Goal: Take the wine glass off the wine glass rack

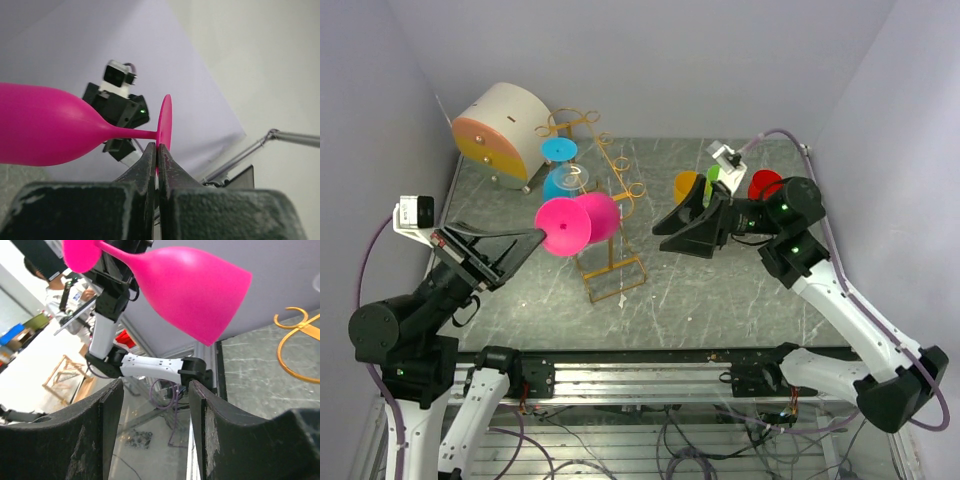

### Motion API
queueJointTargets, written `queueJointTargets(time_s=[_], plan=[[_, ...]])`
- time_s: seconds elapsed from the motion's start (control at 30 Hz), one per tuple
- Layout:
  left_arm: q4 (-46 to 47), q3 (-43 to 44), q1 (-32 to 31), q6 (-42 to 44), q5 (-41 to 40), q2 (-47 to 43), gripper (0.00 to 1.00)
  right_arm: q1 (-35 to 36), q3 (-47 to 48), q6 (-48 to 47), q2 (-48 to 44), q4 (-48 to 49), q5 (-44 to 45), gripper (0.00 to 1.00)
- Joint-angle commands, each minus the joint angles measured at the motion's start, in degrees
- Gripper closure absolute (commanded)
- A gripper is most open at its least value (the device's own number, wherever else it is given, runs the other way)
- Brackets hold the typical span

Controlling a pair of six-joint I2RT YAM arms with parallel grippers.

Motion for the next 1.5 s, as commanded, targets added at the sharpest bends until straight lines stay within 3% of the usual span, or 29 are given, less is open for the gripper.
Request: queueJointTargets(time_s=[0.0,0.27,0.6,0.77,1.0,1.3,1.37,1.47], plan=[[14.8,1.0,0.3,-4.8,5.9,0.8,0.93,3.2,2.5,0.5,2.5,5.2,-0.1,0.45],[19.6,3.1,0.3,-8.0,7.1,0.8,0.93,3.2,2.1,4.1,3.4,15.2,2.1,0.40],[24.3,2.4,0.3,-10.8,6.5,0.9,0.93,3.7,3.6,30.4,14.5,57.4,2.0,0.40],[24.6,2.0,0.3,-10.8,6.5,0.9,0.93,4.9,5.9,38.3,19.8,67.1,2.7,0.41],[24.7,0.2,0.3,-10.5,6.6,0.9,0.93,8.2,8.5,37.0,21.1,66.8,3.1,0.41],[25.2,-0.2,0.3,-10.1,6.4,1.4,0.93,12.9,12.0,30.9,22.3,59.1,2.7,0.44],[24.0,0.2,0.3,-9.2,6.5,1.5,0.93,13.1,12.0,31.2,22.6,59.5,2.9,0.53],[22.4,0.3,0.3,-8.2,6.6,1.2,0.93,13.2,12.2,31.5,22.8,59.7,3.2,0.79]])
